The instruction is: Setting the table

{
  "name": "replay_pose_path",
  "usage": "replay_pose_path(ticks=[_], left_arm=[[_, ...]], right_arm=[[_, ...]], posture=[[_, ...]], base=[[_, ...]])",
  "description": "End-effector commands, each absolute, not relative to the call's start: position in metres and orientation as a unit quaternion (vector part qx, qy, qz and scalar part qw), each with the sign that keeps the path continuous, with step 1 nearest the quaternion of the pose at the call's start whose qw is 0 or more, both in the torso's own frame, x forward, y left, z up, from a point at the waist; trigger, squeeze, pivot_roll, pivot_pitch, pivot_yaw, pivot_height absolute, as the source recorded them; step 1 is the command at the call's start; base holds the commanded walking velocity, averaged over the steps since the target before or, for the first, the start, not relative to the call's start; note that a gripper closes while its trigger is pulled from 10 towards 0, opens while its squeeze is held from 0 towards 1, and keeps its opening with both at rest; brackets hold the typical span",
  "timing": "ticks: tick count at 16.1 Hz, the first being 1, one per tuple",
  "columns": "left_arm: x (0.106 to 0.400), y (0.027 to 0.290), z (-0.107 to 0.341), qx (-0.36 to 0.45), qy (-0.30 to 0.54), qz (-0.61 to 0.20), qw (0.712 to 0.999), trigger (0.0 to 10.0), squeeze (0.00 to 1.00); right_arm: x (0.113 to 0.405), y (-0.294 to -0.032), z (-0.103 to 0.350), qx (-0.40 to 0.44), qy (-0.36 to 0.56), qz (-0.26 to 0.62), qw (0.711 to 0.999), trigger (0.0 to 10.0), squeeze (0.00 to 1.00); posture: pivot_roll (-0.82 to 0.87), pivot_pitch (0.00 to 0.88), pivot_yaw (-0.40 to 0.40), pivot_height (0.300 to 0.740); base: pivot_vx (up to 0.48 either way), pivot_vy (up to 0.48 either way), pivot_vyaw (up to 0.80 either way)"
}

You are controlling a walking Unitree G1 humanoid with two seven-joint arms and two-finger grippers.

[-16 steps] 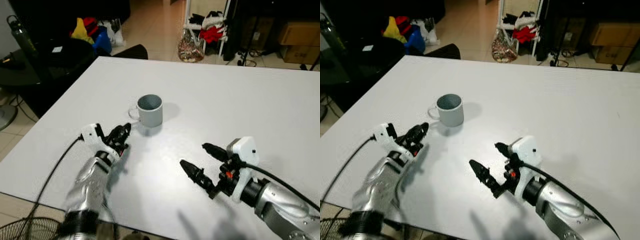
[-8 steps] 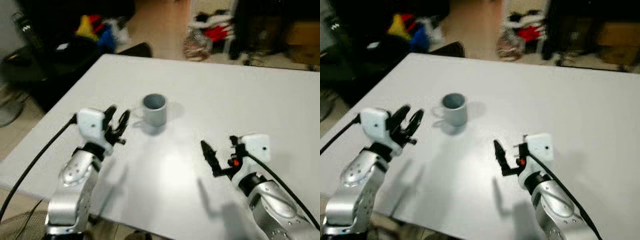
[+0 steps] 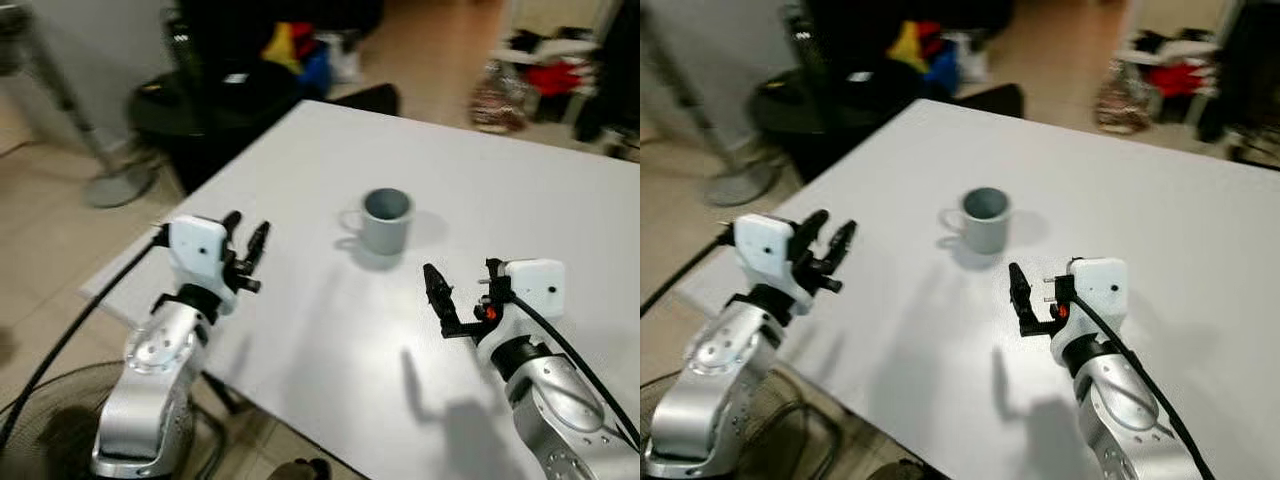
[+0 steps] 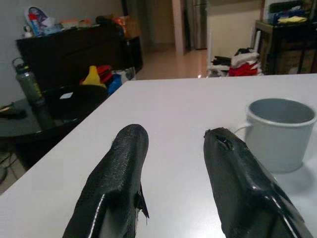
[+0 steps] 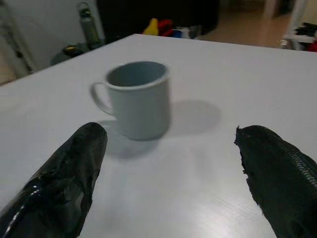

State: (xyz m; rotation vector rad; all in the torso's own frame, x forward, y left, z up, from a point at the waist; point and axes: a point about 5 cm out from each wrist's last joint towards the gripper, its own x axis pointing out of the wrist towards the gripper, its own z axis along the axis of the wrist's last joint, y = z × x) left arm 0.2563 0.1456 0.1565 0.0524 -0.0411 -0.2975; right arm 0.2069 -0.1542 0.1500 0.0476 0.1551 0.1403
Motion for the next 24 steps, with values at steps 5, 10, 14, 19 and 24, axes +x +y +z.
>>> replay_pose_path(ticks=[5,10,14,19,24], left_arm=[[0.252,0.152,0.149,0.041,0.013,-0.133,0.990,10.0,0.00],[0.244,0.148,0.147,0.039,0.030,-0.150,0.987,10.0,0.00],[0.239,0.152,0.139,0.039,0.049,-0.142,0.988,10.0,0.00],[0.242,0.152,0.143,0.048,0.044,-0.136,0.988,10.0,0.00],[0.241,0.151,0.149,0.045,0.034,-0.135,0.989,10.0,0.00]], right_arm=[[0.205,-0.147,0.153,0.032,0.079,0.099,0.991,10.0,1.00],[0.206,-0.149,0.151,0.036,0.085,0.097,0.991,10.0,1.00],[0.206,-0.152,0.148,0.050,0.094,0.087,0.990,10.0,1.00],[0.208,-0.151,0.149,0.034,0.091,0.092,0.991,10.0,1.00],[0.207,-0.150,0.151,0.040,0.081,0.085,0.992,10.0,1.00]], posture=[[0.04,0.000,0.106,0.740],[0.04,0.000,0.100,0.740],[0.04,0.000,0.095,0.740],[0.04,0.000,0.094,0.740],[0.04,0.000,0.097,0.740]], base=[[0.000,0.000,0.80],[0.000,0.000,0.80],[0.000,0.000,0.80],[0.000,0.000,0.76],[0.000,0.000,0.45]])
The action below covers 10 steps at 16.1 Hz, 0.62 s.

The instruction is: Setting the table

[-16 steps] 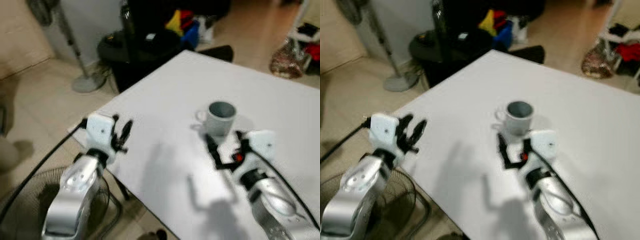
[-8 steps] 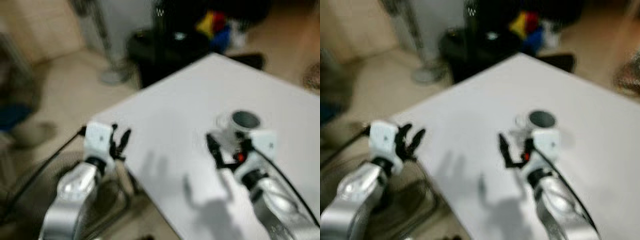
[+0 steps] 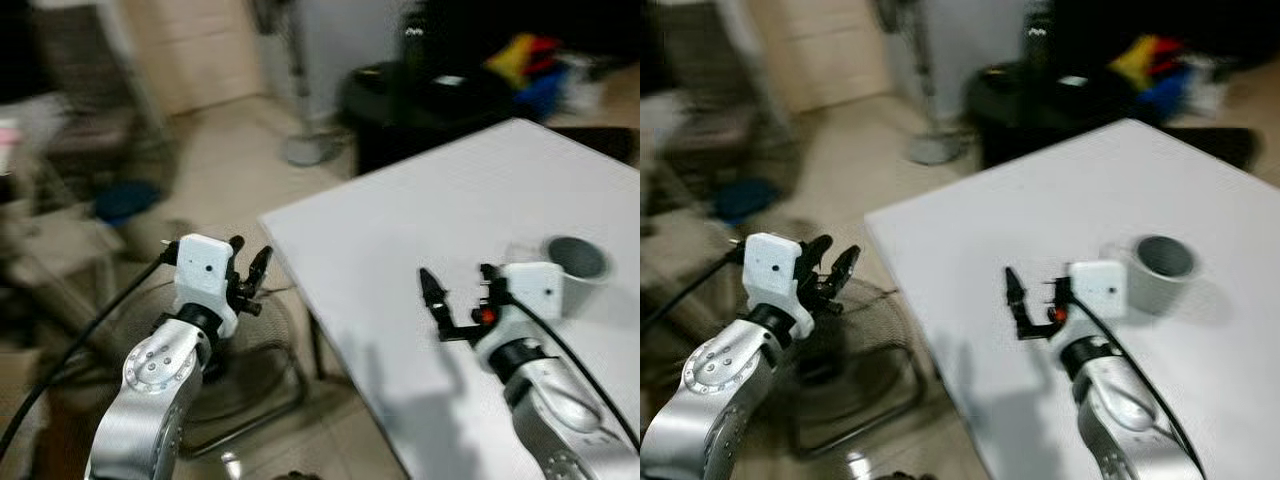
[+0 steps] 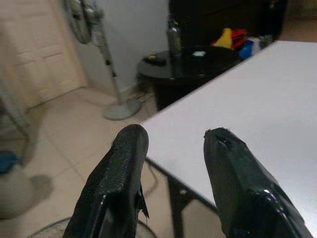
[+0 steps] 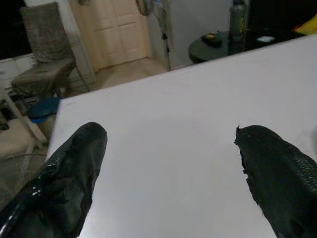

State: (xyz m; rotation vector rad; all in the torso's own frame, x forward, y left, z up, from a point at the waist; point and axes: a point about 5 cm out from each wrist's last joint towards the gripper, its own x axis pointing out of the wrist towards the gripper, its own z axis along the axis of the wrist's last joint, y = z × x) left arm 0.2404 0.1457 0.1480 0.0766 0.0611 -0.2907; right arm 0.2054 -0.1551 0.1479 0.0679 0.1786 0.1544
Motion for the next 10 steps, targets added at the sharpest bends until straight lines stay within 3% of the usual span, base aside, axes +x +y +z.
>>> replay_pose_path(ticks=[1,10], left_arm=[[0.2402,0.1516,0.1487,0.047,0.035,-0.135,0.989,10.0,0.00],[0.2378,0.1513,0.1486,0.057,0.036,-0.128,0.989,10.0,0.00]], right_arm=[[0.2061,-0.1496,0.1512,0.037,0.080,0.088,0.992,10.0,1.00],[0.2036,-0.1486,0.1482,0.045,0.085,0.098,0.990,10.0,1.00]], posture=[[0.04,0.000,0.096,0.740],[0.05,0.000,0.084,0.740]], base=[[0.000,0.000,0.80],[0.000,0.000,0.80]])
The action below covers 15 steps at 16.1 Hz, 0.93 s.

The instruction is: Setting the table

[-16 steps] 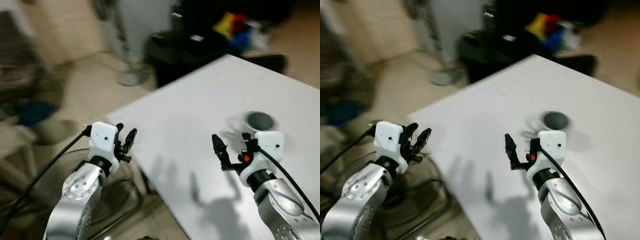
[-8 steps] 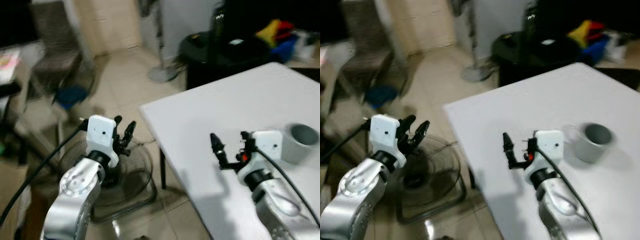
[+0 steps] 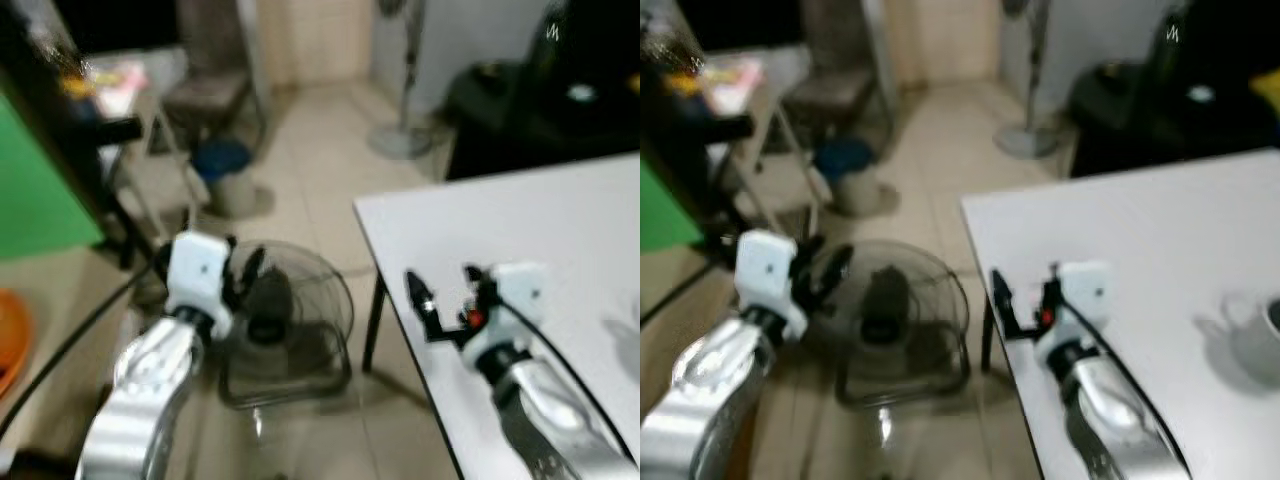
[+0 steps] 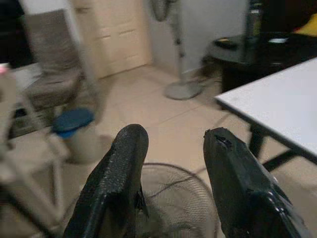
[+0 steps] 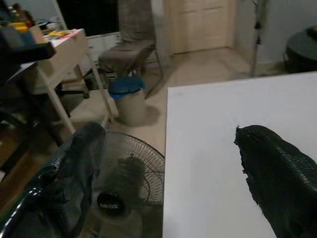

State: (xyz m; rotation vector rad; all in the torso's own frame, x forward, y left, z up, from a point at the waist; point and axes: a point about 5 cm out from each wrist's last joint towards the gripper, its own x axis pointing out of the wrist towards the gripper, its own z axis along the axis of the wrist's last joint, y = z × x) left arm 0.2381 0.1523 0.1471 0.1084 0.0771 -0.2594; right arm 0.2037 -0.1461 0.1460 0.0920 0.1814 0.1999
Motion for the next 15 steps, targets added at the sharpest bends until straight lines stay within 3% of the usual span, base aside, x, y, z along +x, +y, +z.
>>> replay_pose_path(ticks=[1,10,13,15], left_arm=[[0.2375,0.1514,0.1497,0.060,0.032,-0.127,0.990,10.0,0.00],[0.2353,0.1496,0.1492,0.057,0.033,-0.131,0.989,10.0,0.00],[0.2363,0.1496,0.1504,0.060,0.030,-0.132,0.989,10.0,0.00],[0.2374,0.1504,0.1524,0.062,0.026,-0.131,0.989,10.0,0.00]], right_arm=[[0.2033,-0.1488,0.1483,0.048,0.085,0.099,0.990,10.0,1.00],[0.2040,-0.1483,0.1473,0.053,0.086,0.109,0.989,10.0,1.00],[0.2050,-0.1486,0.1480,0.057,0.081,0.109,0.989,10.0,1.00],[0.2054,-0.1488,0.1486,0.061,0.078,0.107,0.989,10.0,1.00]], posture=[[0.05,0.000,0.083,0.740],[0.05,0.000,0.077,0.740],[0.06,0.000,0.075,0.740],[0.06,0.000,0.075,0.740]], base=[[0.000,0.000,0.80],[0.000,0.000,0.80],[0.000,0.276,0.73],[0.000,0.311,0.00]])
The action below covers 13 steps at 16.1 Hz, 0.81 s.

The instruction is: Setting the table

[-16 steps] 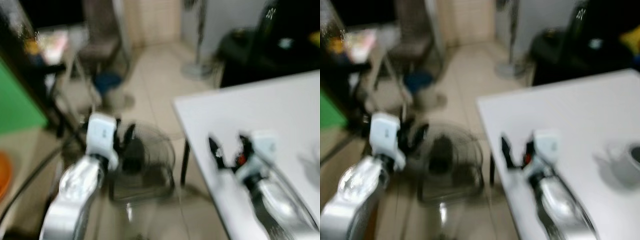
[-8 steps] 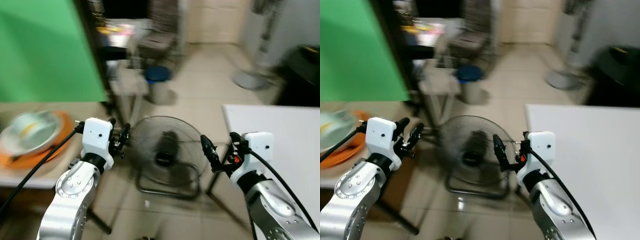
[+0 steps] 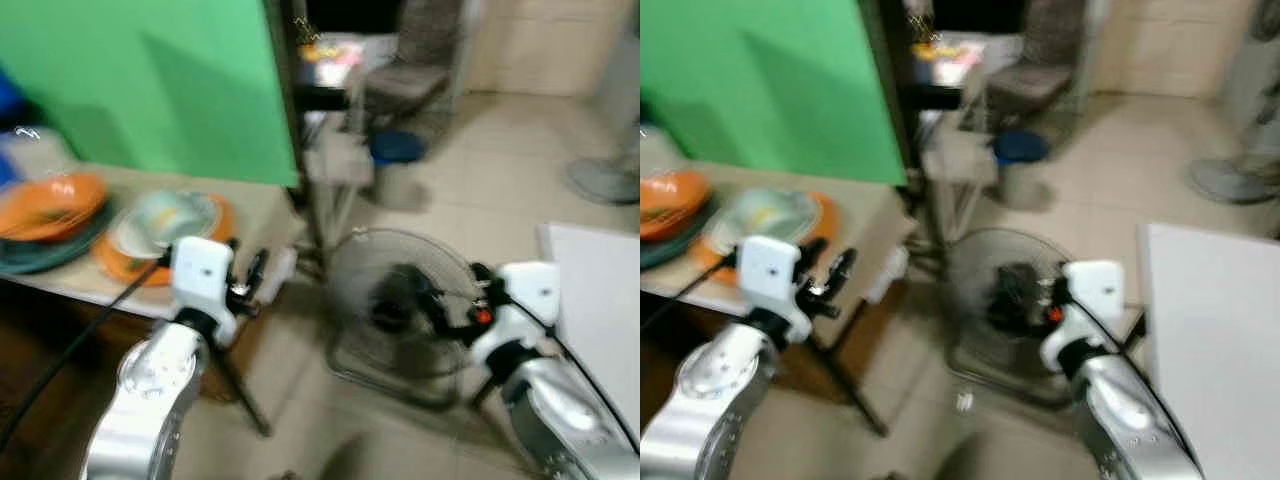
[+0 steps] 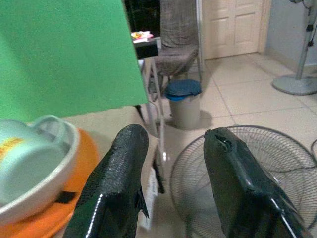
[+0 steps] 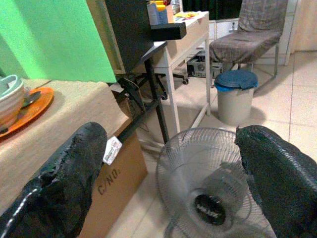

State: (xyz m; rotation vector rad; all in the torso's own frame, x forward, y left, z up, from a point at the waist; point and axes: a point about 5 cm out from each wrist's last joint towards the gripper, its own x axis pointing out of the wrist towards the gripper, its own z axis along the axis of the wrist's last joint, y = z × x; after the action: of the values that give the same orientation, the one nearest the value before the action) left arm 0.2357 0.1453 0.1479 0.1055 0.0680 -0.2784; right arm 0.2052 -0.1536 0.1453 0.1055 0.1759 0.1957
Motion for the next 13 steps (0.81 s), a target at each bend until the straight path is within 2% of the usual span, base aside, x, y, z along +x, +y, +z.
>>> replay_pose_path(ticks=[1,5,13], left_arm=[[0.2390,0.1518,0.1550,0.067,0.022,-0.130,0.989,10.0,0.00],[0.2452,0.1562,0.1613,0.075,0.013,-0.126,0.989,10.0,0.00],[0.2473,0.1602,0.1630,0.081,0.011,-0.123,0.989,10.0,0.00]], right_arm=[[0.2059,-0.1491,0.1489,0.061,0.077,0.104,0.990,10.0,1.00],[0.2077,-0.1496,0.1502,0.061,0.072,0.098,0.991,10.0,1.00],[0.2092,-0.1486,0.1513,0.059,0.071,0.100,0.991,10.0,1.00]], posture=[[0.05,0.000,0.076,0.740],[0.05,0.000,0.077,0.740],[0.06,0.000,0.075,0.740]], base=[[0.000,0.307,0.00],[0.000,0.310,0.00],[0.000,0.316,-0.77]])
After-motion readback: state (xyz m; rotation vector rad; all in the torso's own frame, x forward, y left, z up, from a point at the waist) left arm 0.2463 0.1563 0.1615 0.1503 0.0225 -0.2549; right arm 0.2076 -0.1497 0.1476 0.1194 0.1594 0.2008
